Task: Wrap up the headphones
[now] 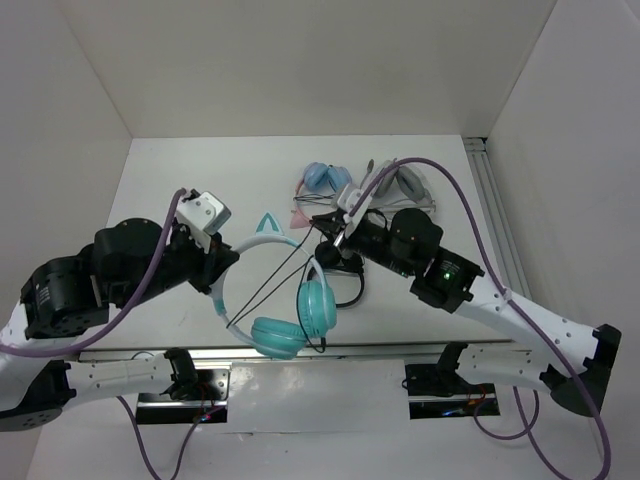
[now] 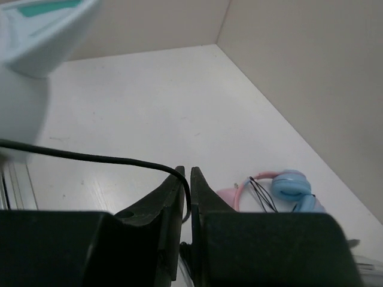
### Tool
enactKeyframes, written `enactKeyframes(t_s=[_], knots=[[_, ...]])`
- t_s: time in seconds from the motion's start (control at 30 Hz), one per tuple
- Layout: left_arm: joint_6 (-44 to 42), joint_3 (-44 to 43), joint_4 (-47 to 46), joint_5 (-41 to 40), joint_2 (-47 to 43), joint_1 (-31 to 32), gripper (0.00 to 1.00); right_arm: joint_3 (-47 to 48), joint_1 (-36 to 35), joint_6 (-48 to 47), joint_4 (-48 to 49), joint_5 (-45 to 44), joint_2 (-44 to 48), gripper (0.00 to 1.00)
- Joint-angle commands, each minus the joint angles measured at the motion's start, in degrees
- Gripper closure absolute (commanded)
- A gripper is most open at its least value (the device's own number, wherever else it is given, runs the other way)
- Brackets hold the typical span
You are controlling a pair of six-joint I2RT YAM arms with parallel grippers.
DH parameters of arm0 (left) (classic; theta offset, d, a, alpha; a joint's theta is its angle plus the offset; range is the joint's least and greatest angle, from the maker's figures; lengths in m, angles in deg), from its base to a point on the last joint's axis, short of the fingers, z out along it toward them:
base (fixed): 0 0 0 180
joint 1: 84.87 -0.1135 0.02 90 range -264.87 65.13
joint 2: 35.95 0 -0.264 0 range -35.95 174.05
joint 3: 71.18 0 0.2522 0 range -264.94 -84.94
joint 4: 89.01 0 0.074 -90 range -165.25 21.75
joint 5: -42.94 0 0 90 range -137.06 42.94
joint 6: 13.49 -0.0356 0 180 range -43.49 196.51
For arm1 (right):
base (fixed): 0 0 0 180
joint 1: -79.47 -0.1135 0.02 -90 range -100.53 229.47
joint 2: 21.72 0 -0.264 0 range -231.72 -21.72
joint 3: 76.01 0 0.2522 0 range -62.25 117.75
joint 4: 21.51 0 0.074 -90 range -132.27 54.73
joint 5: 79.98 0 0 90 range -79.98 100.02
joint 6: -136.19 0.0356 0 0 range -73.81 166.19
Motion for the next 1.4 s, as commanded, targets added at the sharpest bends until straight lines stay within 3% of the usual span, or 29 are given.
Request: enactKeyframes(t_s=[0.0,0.1,0.5,0.77,1.1,1.37], knots=[[1.49,-4.56,-4.5,6.92,-0.36,0.79,1.0,-1.65,5.81,5.12,7.18,9.11,-0.73,0.84],[2.89,-4.56,-5.03,6.22,0.17,0.79,1.0,-4.37,9.25,8.99,12.71,16.15,-2.93,0.79],[6.67,-6.14,-6.09,2.09,1.23,0.79,1.0,-12.01,13.9,16.28,30.74,24.06,-10.84,0.74],[10.36,-8.34,-6.09,-3.62,1.23,0.79,1.0,-16.42,15.67,19.62,36.97,25.83,-12.69,0.7],[12.04,-8.34,-7.76,-4.77,0.61,0.79,1.0,-19.93,16.2,25.08,47.43,28.55,-17.51,0.7],[13.88,-8.42,-8.28,-8.98,-0.53,0.79,1.0,-21.25,16.2,25.87,49.81,28.03,-22.35,0.7]])
